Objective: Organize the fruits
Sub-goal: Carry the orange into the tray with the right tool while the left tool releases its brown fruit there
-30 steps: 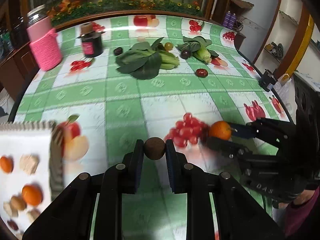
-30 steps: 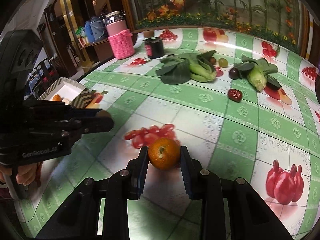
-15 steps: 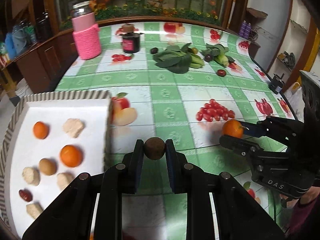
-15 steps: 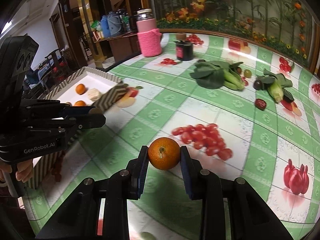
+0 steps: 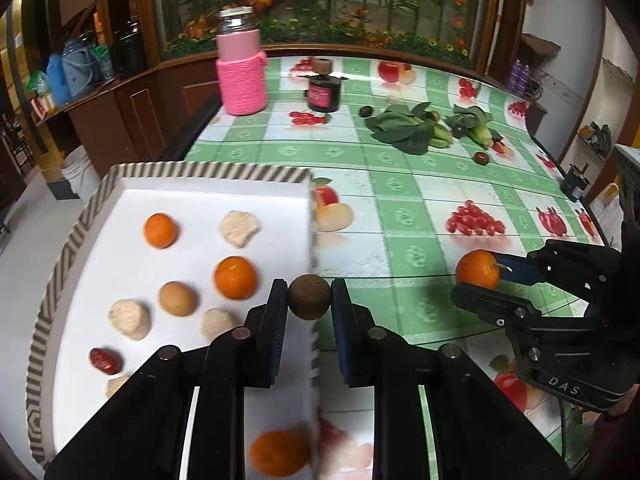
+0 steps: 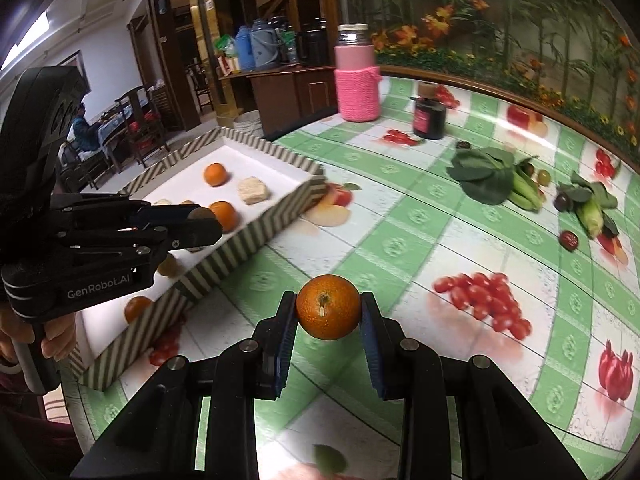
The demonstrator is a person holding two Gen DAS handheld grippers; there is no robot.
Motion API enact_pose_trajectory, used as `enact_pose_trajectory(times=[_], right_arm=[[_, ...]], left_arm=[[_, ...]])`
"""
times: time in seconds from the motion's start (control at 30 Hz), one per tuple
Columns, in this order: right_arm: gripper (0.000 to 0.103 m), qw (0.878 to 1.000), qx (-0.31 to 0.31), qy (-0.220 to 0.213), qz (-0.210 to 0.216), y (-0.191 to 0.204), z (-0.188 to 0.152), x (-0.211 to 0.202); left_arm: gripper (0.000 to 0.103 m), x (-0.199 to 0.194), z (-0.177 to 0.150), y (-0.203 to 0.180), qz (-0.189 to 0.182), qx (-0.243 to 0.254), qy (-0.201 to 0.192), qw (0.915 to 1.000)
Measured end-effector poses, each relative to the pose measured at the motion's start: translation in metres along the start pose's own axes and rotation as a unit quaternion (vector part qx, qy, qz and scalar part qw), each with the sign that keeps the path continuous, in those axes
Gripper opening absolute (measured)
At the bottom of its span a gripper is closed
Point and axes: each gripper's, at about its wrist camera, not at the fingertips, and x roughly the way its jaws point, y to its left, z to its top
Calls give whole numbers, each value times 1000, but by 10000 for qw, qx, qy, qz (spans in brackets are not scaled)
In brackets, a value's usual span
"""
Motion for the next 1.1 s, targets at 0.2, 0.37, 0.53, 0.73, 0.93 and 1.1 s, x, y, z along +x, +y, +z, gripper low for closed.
enact_pose_trajectory(times=[0.2,0.37,0.53,0.73,0.93,1.1], right_arm=[[32,9996,-232,22,132,24,8,7],[32,9991,-361,26,239,42,15,13],[32,9975,-603,56,361,64,23,21],[32,9953,-833,135,479,85,34,35],[32,9926,-1074,262,502,101,40,51],[32,9886,-1410,440,287,111,43,66]], left_arm=[[19,-4,-7,22,149,-158,3,9998],[19,-8,-13,40,250,-279,1,9993],[19,-12,-20,61,332,-444,29,9985],[19,-9,-30,80,412,-573,160,9974],[19,-2,-36,88,391,-626,306,9968],[19,6,-33,88,369,-583,453,9966]])
